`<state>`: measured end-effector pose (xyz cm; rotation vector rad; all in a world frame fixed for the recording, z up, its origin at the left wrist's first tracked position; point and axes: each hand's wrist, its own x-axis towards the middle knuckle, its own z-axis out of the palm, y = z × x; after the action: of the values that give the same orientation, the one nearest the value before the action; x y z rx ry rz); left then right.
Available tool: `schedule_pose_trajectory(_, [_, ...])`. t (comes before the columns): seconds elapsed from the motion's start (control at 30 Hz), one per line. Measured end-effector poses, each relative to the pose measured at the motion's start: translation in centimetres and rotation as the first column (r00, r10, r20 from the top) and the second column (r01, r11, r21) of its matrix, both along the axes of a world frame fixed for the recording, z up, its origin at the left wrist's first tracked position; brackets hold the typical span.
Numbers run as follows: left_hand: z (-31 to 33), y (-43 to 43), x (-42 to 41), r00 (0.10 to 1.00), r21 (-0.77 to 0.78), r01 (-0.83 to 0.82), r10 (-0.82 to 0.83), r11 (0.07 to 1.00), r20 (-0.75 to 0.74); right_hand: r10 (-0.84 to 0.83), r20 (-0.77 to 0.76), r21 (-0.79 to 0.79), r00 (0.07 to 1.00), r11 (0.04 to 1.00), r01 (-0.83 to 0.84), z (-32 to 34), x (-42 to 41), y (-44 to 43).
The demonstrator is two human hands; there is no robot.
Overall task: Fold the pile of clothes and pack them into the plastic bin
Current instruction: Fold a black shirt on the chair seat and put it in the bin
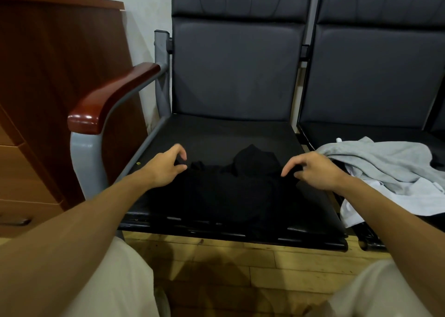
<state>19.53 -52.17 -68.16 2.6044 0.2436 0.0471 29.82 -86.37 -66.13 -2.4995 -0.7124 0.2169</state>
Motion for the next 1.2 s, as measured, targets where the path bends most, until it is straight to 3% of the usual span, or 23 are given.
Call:
schedule_pose_trajectory(0.13, [0.0, 0.3, 0.4, 0.992, -0.152, 0.066, -0.081, 0.986, -0.096, 0.171, -0.041, -0.318, 0.984, 0.932, -0.175, -0.7, 0.5, -0.6])
schedule_pose_trajectory(0.27, [0.3, 1.4, -0.4, 0.959, -0.219, 0.076, -0.131, 0.973, -0.250, 0.229, -0.031, -0.412, 0.973, 0.884, -0.221, -1.6, 0.6, -0.4])
schedule_pose_trajectory(0.5, [0.7, 3.3, -2.3, 0.989, -0.072, 0.148, -0.149, 0.986, -0.002, 0.258, 0.056, -0.451, 0.965, 0.868, -0.206, -2.8, 0.9, 0.6])
schedule_pose_trajectory(0.63, [1.2, 3.2, -3.3, 0.989, -0.081, 0.099, -0.089, 0.992, 0.119, 0.280, 0.197, -0.498, 0.940, 0.854, -0.150, -2.6, 0.8, 0.7])
schedule_pose_trajectory(0.7, [1.2, 3.0, -3.5, 0.983, -0.057, 0.060, -0.049, 0.997, 0.175, 0.235, 0.248, -0.437, 0.940, 0.893, -0.108, -2.2, 0.3, 1.1])
schedule_pose_trajectory(0.77, [1.3, 2.8, -3.5, 0.977, -0.013, 0.005, -0.002, 1.000, 0.213, 0.145, 0.311, -0.244, 0.939, 0.967, -0.069, -1.4, -0.2, 1.7])
schedule_pose_trajectory(0.83, [1.3, 2.8, -3.3, 0.984, 0.022, -0.038, 0.034, 0.999, 0.172, 0.017, 0.302, 0.025, 0.953, 0.999, -0.026, -0.2, -0.9, 2.1])
schedule_pose_trajectory(0.9, [1.1, 2.7, -3.1, 0.996, 0.079, -0.059, 0.054, 0.995, 0.073, -0.068, 0.285, 0.180, 0.956, 0.984, 0.016, 0.6, -1.3, 2.1])
schedule_pose_trajectory(0.97, [1.0, 2.6, -3.0, 0.993, 0.093, -0.111, 0.107, 0.989, 0.040, -0.105, 0.294, 0.217, 0.950, 0.975, 0.041, 0.6, -1.5, 1.8])
schedule_pose_trajectory(1.2, [0.9, 3.4, -2.4, 0.905, 0.000, -0.403, 0.398, 0.915, 0.151, -0.188, 0.258, 0.169, 0.948, 0.975, 0.147, 0.5, -0.5, 0.2])
